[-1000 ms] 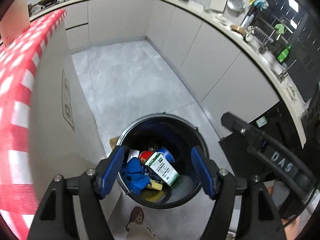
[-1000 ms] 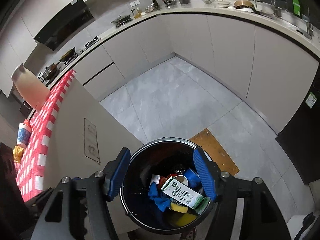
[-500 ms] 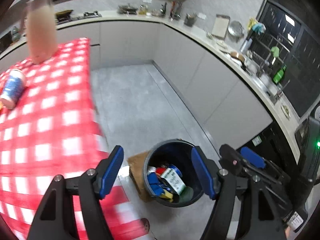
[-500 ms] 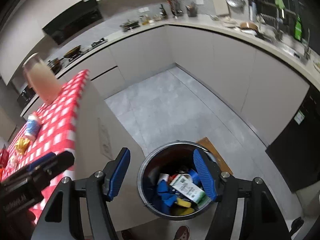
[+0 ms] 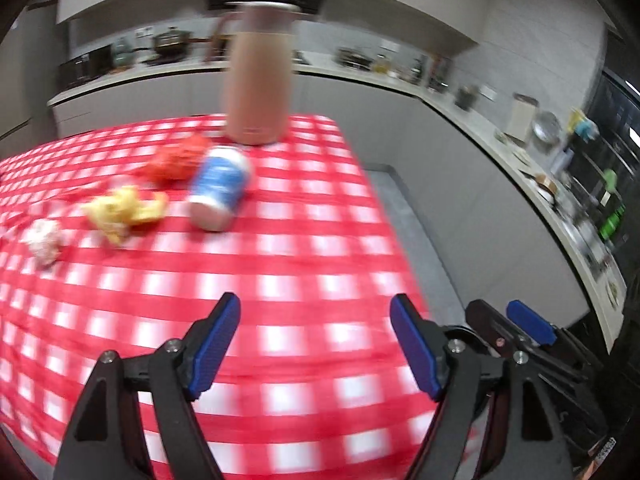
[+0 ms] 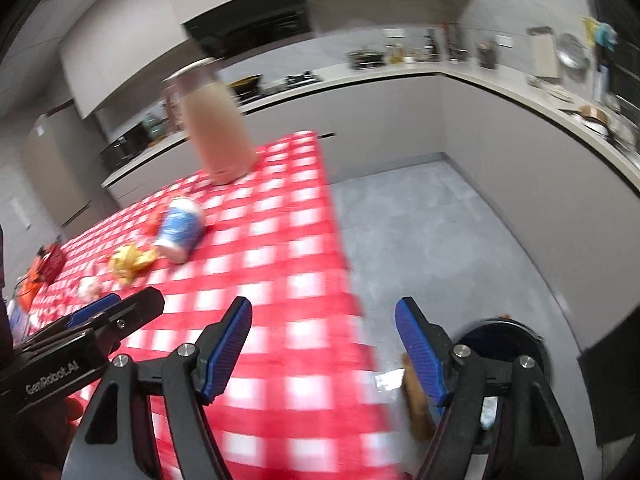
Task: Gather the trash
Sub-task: 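Open both tools over the bin and move them back over the table, then grasp the yellow cloth with the left tool while the right tool grasps the blue-patterned cup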
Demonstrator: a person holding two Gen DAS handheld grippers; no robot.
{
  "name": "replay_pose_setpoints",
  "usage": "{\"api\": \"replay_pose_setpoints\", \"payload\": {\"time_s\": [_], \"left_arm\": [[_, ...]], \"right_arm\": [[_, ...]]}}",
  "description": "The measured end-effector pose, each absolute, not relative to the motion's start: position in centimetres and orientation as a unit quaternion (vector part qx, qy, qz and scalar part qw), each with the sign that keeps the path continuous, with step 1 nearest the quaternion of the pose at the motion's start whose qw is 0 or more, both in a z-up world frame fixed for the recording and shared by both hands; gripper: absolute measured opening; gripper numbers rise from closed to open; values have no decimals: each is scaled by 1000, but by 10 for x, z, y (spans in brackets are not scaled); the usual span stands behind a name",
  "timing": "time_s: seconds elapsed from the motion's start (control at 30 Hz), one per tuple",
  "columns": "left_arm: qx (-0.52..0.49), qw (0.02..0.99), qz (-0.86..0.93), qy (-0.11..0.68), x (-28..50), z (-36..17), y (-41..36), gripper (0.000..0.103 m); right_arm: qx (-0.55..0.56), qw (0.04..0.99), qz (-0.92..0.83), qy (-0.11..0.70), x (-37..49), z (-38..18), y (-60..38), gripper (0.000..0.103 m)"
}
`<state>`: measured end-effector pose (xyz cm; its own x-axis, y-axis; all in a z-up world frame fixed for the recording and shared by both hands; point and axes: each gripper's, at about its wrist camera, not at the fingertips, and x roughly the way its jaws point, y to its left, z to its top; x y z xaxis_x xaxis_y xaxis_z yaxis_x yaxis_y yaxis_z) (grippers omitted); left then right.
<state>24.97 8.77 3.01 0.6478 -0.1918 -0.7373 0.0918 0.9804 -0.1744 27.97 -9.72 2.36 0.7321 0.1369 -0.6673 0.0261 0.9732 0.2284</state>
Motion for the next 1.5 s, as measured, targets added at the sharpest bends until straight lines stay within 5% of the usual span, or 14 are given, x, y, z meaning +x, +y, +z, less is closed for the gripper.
{"api": "replay_pose_setpoints", "payload": {"time_s": [0.57,1.5], "left_arm": [[-71,903,6,424,274,9,248,78],[-24,898,-11,440,386,-34,264,78]], "right_arm": [[84,913,102,386,338,11,73,80],[99,905,72,406,475,-15,113,83]]}}
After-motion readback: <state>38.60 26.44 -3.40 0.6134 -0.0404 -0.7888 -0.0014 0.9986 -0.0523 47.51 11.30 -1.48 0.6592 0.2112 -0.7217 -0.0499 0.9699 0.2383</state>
